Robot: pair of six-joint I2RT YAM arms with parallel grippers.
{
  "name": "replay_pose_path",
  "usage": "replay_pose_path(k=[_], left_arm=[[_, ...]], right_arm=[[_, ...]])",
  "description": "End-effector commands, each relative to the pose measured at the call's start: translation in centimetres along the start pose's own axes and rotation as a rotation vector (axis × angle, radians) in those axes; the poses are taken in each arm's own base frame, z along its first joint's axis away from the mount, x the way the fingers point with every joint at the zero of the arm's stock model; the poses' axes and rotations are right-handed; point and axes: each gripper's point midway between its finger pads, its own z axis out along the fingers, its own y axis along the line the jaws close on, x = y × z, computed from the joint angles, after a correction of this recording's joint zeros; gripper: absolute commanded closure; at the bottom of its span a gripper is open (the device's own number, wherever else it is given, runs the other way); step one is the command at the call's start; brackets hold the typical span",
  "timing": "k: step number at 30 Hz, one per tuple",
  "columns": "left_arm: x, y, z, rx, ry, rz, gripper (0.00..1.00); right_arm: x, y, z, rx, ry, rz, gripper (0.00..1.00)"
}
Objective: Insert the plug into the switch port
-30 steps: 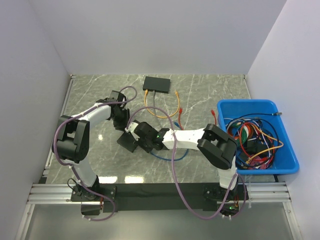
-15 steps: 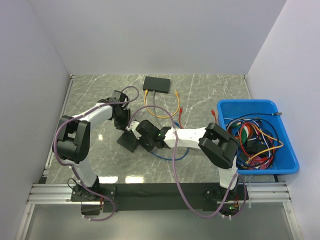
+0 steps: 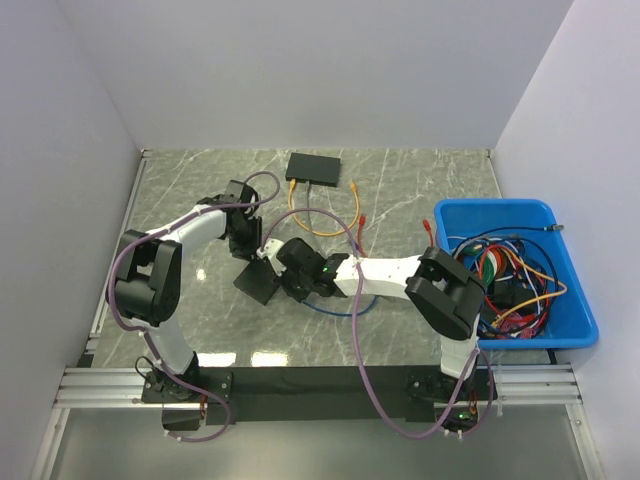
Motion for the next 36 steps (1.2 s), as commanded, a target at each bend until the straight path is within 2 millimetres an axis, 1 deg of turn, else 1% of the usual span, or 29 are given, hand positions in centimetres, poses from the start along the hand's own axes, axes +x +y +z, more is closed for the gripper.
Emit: replay_pose_path(k=[1, 6, 15, 18, 21, 25, 27, 28, 30, 31, 34, 36], left_arm=[[6.7, -0.7, 3.1, -0.002, 0.231, 0.012, 0.64], [6.9, -0.7, 3.3, -0.006, 0.239, 0.014, 0.64], [7.4, -0.8, 3.6, -0.013, 0.254, 0.025, 0.65], [7.6, -0.8, 3.7, -0.014, 0.26, 0.028, 0.65], [7.9, -0.9, 3.8, -0.016, 0.269, 0.036, 0.65], [8.3, -1.0, 4.0, -0.018, 0.277, 0.049, 0.66], [8.4, -1.2, 4.0, -0.013, 0.28, 0.054, 0.67], [8.7, -1.3, 4.1, -0.011, 0.29, 0.057, 0.67], [8.9, -1.4, 4.2, -0.006, 0.297, 0.061, 0.68], [9.0, -1.6, 4.2, -0.004, 0.297, 0.069, 0.68], [9.2, -1.8, 4.2, -0.003, 0.299, 0.078, 0.68], [9.3, -1.8, 4.2, -0.005, 0.302, 0.081, 0.69]], right_arm=[[-12.7, -2.1, -3.3, 0.065, -0.445, 0.02, 1.0], [-12.9, -2.1, -2.8, 0.067, -0.454, 0.034, 1.0], [-14.3, -2.7, -2.9, 0.101, -0.51, 0.056, 1.0], [-15.0, -3.1, -3.1, 0.116, -0.54, 0.061, 1.0], [-16.2, -3.1, -3.3, 0.108, -0.571, 0.043, 1.0], [-17.3, -3.0, -3.3, 0.083, -0.598, 0.024, 1.0], [-17.7, -3.0, -2.9, 0.071, -0.604, 0.019, 1.0], [-17.5, -3.1, -2.3, 0.074, -0.593, 0.025, 1.0], [-17.7, -3.6, -1.8, 0.071, -0.591, 0.039, 1.0], [-17.0, -3.7, -0.9, 0.07, -0.568, 0.052, 1.0], [-16.3, -4.1, 0.3, 0.073, -0.55, 0.064, 1.0], [-15.8, -4.2, 0.7, 0.077, -0.544, 0.066, 1.0]])
